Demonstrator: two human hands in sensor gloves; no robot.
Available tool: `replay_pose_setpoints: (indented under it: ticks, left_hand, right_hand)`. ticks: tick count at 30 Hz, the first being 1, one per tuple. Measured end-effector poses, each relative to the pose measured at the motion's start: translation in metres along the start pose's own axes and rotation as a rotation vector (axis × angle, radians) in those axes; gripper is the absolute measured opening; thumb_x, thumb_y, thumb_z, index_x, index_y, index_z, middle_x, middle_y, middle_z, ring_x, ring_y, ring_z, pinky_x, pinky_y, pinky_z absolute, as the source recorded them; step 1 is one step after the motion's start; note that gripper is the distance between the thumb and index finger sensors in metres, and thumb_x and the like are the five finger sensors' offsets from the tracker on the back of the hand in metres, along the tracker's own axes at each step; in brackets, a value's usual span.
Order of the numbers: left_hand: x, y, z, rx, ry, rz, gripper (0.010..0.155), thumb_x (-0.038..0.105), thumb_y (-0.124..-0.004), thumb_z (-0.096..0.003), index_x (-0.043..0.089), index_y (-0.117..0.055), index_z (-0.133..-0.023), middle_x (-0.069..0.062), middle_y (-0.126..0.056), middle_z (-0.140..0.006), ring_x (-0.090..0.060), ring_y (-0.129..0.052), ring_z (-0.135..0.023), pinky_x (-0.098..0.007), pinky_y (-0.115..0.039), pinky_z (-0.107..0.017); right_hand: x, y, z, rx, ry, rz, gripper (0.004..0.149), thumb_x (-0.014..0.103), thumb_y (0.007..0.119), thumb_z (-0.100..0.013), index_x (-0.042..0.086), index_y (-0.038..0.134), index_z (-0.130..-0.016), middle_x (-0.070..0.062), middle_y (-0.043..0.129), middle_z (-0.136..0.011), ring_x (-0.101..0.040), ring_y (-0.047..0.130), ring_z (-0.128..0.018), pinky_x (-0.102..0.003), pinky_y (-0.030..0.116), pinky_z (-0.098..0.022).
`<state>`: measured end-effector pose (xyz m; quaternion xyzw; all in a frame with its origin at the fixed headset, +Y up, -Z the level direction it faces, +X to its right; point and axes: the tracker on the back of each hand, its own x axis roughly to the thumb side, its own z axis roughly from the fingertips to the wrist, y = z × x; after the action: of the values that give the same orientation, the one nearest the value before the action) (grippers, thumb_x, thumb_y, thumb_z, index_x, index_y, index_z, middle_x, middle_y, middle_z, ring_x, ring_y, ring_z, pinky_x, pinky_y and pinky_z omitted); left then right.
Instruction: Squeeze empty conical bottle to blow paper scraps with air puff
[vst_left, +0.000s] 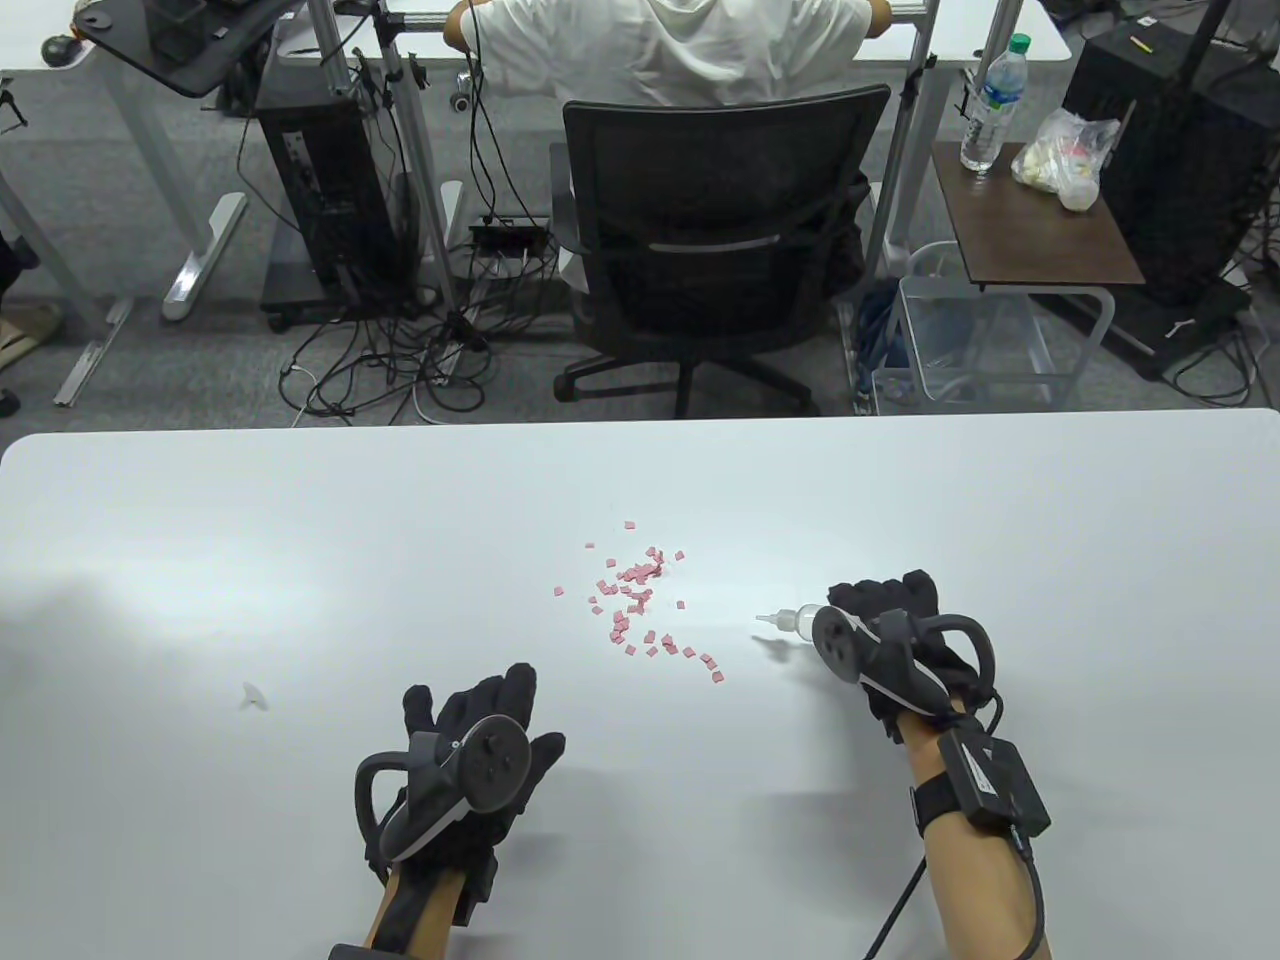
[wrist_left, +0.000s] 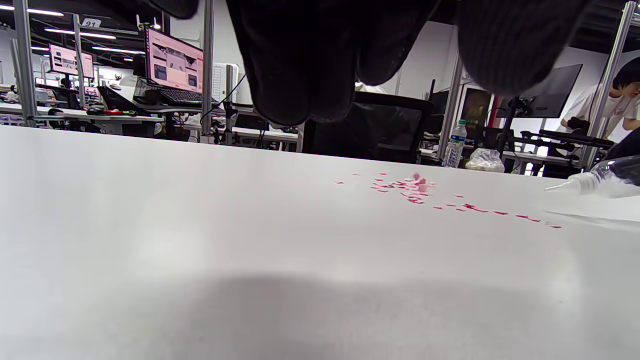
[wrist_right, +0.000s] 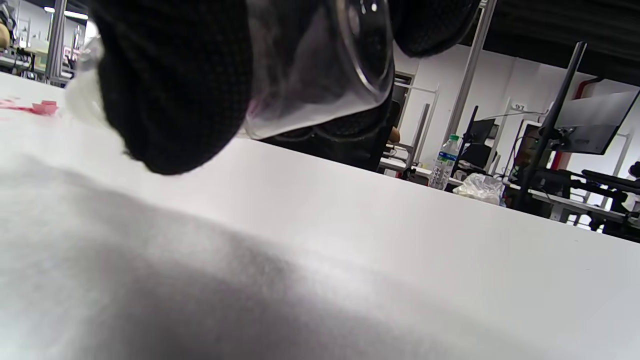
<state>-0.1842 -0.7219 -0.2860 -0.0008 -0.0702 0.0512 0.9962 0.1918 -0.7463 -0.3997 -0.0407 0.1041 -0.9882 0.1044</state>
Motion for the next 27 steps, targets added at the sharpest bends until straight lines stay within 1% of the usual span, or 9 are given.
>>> replay_pose_setpoints:
  ticks: [2,7,11,14,16,19,22,23,27]
  left_hand:
    - [0.000,0.000,0.000,-0.001,0.000,-0.002,0.078,0.060,-0.076,-0.0545,0.025,-0.053,-0.119,-0.009,-0.069,-0.119,-0.033,-0.078,-0.107,-0.068,-0.032,-0.081]
    - [0.000,0.000,0.000,0.001,0.004,0.005,0.078,0.060,-0.076,-0.0545,0.025,-0.053,-0.120,-0.009,-0.069,-0.119,-0.033,-0.078,-0.106,-0.068,-0.032,-0.081]
    - [0.000,0.000,0.000,-0.003,0.005,0.005,0.077,0.060,-0.076,-0.0545,0.025,-0.053,-0.119,-0.009,-0.069,-0.119,-0.033,-0.078,-0.107,-0.068,-0.032,-0.081]
    - [0.000,0.000,0.000,-0.003,0.004,0.006,0.078,0.060,-0.076,-0.0545,0.025,-0.053,-0.120,-0.009,-0.069,-0.119,-0.033,-0.078,-0.107,-0.068,-0.032,-0.081]
    - [0.000,0.000,0.000,-0.002,0.003,0.006,0.078,0.060,-0.076,-0.0544,0.025,-0.053,-0.120,-0.009,-0.069,-0.119,-0.033,-0.078,-0.107,-0.068,-0.032,-0.081]
    - [0.000,0.000,0.000,-0.002,0.003,0.005,0.077,0.060,-0.076,-0.0545,0.025,-0.053,-0.119,-0.009,-0.069,-0.119,-0.033,-0.079,-0.106,-0.068,-0.032,-0.081]
    - [0.000,0.000,0.000,-0.003,0.003,0.004,0.077,0.060,-0.076,-0.0546,0.025,-0.053,-0.119,-0.009,-0.070,-0.119,-0.033,-0.078,-0.106,-0.068,-0.032,-0.081]
    - [0.000,0.000,0.000,-0.004,0.004,0.004,0.078,0.060,-0.076,-0.0544,0.025,-0.053,-0.120,-0.008,-0.069,-0.119,-0.033,-0.078,-0.107,-0.068,-0.032,-0.081]
    - [0.000,0.000,0.000,-0.005,0.005,0.003,0.077,0.060,-0.076,-0.0545,0.025,-0.053,-0.119,-0.009,-0.070,-0.119,-0.033,-0.078,-0.107,-0.068,-0.032,-0.081]
  right_hand:
    - [-0.002,0.002,0.000,0.058,-0.007,-0.024,0.069,0.041,0.102,-0.031,0.028,0.081,-0.095,0.000,0.092,-0.092,-0.025,0.094,-0.083,-0.060,0.060,-0.077]
    - [-0.011,0.000,0.005,0.051,-0.008,-0.057,0.061,0.038,0.106,-0.023,0.033,0.091,-0.082,0.005,0.100,-0.080,-0.018,0.100,-0.075,-0.056,0.064,-0.077]
    - [-0.015,0.000,0.009,0.072,-0.022,-0.078,0.067,0.037,0.106,-0.026,0.035,0.085,-0.090,0.005,0.094,-0.090,-0.021,0.094,-0.085,-0.059,0.061,-0.078]
    - [-0.016,0.000,0.010,0.072,-0.021,-0.072,0.069,0.037,0.106,-0.028,0.033,0.083,-0.092,0.004,0.093,-0.092,-0.023,0.093,-0.086,-0.060,0.060,-0.078]
    - [-0.016,-0.001,0.010,0.070,-0.012,-0.066,0.067,0.038,0.105,-0.028,0.033,0.084,-0.091,0.004,0.094,-0.090,-0.022,0.094,-0.084,-0.060,0.060,-0.077]
    - [-0.017,-0.004,0.010,0.010,0.029,-0.032,0.061,0.038,0.106,-0.024,0.030,0.091,-0.083,0.003,0.101,-0.078,-0.020,0.101,-0.072,-0.057,0.066,-0.075]
    - [-0.016,-0.004,0.008,0.034,0.039,-0.030,0.063,0.040,0.105,-0.026,0.029,0.089,-0.086,0.001,0.100,-0.081,-0.021,0.100,-0.073,-0.057,0.066,-0.075]
    - [-0.015,-0.004,0.006,0.052,0.049,-0.028,0.067,0.041,0.104,-0.028,0.028,0.086,-0.091,-0.001,0.097,-0.086,-0.023,0.097,-0.078,-0.059,0.063,-0.076]
    - [-0.016,-0.004,0.002,0.001,0.126,-0.019,0.069,0.042,0.103,-0.031,0.024,0.083,-0.095,-0.004,0.093,-0.089,-0.027,0.095,-0.079,-0.062,0.062,-0.074]
